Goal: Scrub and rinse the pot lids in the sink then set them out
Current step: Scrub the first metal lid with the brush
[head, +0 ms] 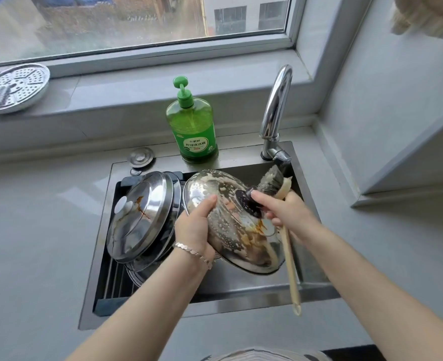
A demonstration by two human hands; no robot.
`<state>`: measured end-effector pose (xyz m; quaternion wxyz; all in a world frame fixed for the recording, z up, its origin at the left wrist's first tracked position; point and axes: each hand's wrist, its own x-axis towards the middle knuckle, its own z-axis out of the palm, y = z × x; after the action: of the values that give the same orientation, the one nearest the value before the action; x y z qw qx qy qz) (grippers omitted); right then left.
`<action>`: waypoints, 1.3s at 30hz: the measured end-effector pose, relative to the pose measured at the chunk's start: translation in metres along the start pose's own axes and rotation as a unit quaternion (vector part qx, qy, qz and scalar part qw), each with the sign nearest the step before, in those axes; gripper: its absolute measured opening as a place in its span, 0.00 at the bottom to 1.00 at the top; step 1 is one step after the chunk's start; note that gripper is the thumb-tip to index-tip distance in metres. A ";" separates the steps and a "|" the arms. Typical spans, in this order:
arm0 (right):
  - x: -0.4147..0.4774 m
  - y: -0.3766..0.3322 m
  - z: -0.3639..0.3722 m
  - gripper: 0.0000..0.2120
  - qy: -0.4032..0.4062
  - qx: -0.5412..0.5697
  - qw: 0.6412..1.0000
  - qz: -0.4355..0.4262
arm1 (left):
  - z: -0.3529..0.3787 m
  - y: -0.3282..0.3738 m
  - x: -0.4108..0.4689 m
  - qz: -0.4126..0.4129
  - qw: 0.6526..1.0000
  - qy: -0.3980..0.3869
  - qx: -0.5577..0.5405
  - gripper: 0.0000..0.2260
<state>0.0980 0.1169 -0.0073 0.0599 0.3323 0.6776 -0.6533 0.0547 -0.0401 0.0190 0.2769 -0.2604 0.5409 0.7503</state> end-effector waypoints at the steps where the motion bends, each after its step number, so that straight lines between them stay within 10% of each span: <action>1: -0.004 0.000 -0.003 0.25 0.013 -0.046 0.999 -0.024 | -0.001 0.000 0.001 -0.005 1.000 0.001 -0.016 0.19; 7: -0.038 0.001 -0.004 0.30 0.007 -0.269 0.960 -0.081 | -0.001 0.000 0.011 0.026 0.996 0.047 -0.075 0.24; 13: -0.067 -0.011 0.009 0.22 -0.060 -0.229 0.943 -0.236 | 0.005 0.006 0.009 0.075 0.993 0.075 -0.051 0.09; 20: -0.025 0.013 -0.016 0.16 0.031 -0.237 0.967 -0.090 | -0.004 0.007 0.010 0.114 0.992 0.044 -0.006 0.08; 39: -0.007 0.006 -0.006 0.15 0.010 -0.209 0.971 -0.112 | -0.002 0.026 0.007 0.167 0.985 0.036 0.008 0.04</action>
<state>0.1088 0.1189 -0.0075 0.0480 0.2404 0.8327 -0.4964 0.0317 -0.0475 0.0315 0.1305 -0.1911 0.5920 0.7720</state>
